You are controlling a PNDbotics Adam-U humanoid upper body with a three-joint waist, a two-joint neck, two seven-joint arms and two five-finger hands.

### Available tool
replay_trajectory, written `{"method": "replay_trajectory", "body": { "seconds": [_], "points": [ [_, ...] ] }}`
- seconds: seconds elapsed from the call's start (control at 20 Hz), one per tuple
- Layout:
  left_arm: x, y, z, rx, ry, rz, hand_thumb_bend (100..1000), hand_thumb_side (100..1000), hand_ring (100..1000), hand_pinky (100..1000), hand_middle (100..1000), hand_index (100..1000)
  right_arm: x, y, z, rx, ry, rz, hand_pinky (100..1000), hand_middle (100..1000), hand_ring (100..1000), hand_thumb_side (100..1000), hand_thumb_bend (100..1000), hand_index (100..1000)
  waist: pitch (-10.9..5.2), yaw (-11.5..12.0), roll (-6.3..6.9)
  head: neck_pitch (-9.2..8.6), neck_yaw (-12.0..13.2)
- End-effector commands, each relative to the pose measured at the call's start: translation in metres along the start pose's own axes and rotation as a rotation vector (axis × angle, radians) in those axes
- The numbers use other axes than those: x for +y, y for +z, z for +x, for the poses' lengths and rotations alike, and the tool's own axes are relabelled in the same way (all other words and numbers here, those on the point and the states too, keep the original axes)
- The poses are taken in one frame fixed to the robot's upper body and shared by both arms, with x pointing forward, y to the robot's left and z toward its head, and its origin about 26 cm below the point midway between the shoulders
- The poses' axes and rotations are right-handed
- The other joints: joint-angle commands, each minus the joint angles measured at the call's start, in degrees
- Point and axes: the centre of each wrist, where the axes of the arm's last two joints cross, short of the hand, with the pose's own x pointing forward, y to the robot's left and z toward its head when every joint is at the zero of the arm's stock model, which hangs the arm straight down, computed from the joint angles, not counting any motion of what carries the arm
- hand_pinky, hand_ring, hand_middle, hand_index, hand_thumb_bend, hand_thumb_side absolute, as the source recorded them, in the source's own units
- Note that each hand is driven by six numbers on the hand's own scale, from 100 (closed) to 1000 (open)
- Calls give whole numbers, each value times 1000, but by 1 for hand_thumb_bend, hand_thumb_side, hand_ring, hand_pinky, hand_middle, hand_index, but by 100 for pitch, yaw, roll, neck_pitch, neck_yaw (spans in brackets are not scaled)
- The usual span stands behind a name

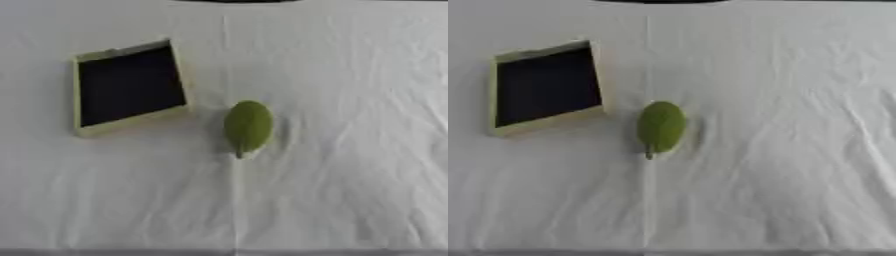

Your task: Pick up objects on the table and place them in the box.

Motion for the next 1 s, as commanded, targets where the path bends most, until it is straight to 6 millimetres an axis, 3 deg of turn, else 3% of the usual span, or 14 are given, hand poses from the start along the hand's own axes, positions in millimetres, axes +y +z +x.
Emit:
{"method": "replay_trajectory", "body": {
  "seconds": [0.05, 0.6, 1.0],
  "points": [
    [3, -6, 6, -33, -9, -5, 181, 541, 779, 748, 618, 713, -6, -15, 13, -68, 81, 101, 832, 831, 830, 408, 100, 891, -109, 4, -8, -43, -2],
    [2, -6, 6, -32, -7, -19, 181, 541, 780, 748, 618, 713, -6, -44, 33, -274, 355, 560, 808, 845, 840, 427, 199, 879, -149, 40, -53, -71, -35],
    [1, -6, 6, -30, -2, -29, 179, 542, 780, 748, 618, 712, 6, -57, 41, -396, 492, 803, 798, 838, 835, 485, 235, 875, -161, 70, -65, -70, -84]
  ]
}}
